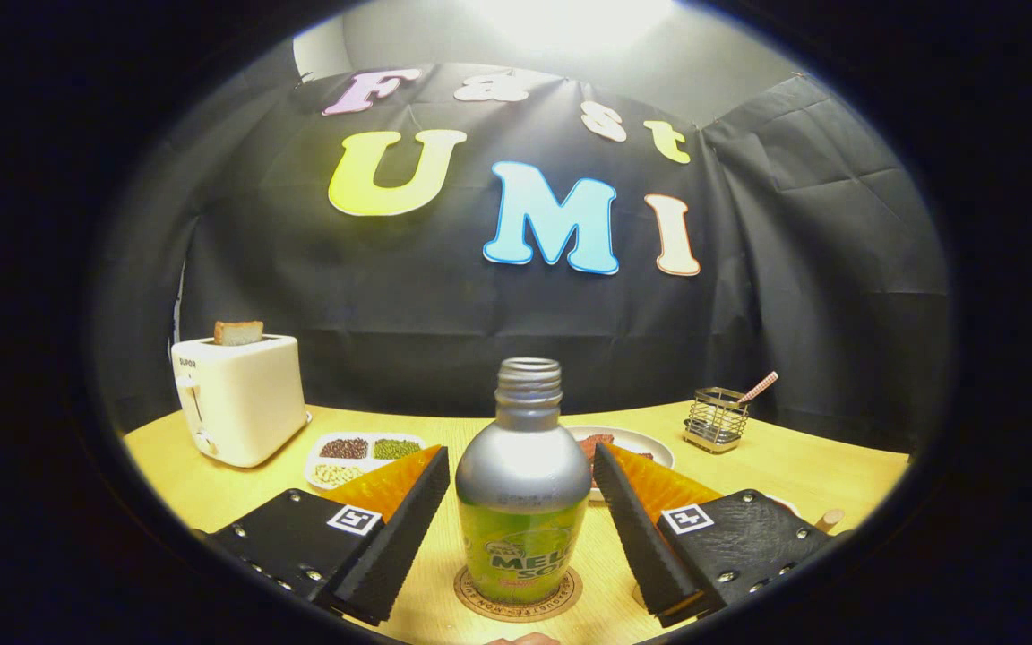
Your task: Take the bottle from table, then pour the juice into the cup, finally place the bottle on the coaster
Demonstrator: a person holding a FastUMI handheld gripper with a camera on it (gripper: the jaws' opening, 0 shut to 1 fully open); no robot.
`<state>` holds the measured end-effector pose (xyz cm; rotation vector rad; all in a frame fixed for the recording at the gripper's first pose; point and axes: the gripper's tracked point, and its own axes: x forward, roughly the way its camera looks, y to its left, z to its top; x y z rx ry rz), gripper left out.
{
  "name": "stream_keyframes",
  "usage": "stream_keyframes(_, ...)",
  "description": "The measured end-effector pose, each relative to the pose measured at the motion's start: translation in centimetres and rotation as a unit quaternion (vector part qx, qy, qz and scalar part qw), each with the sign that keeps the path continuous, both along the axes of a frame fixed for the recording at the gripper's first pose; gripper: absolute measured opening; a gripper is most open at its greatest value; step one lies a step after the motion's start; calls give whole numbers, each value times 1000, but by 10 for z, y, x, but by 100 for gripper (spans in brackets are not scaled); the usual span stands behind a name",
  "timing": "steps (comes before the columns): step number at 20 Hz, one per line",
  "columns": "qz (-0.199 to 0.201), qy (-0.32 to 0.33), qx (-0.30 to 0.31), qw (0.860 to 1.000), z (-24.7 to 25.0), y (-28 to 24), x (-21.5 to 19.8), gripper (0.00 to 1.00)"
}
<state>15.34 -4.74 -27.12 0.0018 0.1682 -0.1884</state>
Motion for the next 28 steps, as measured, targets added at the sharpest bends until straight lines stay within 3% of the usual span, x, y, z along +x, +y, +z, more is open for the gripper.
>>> stream_keyframes(7,5,-46,9,999,77,-4,-30,98)
stream_keyframes(11,3,-60,-32,998,143,-9,-55,98)
stream_keyframes(20,65,-50,-55,995,228,27,-95,98)
stream_keyframes(28,13,-39,-43,998,239,-28,-124,98)
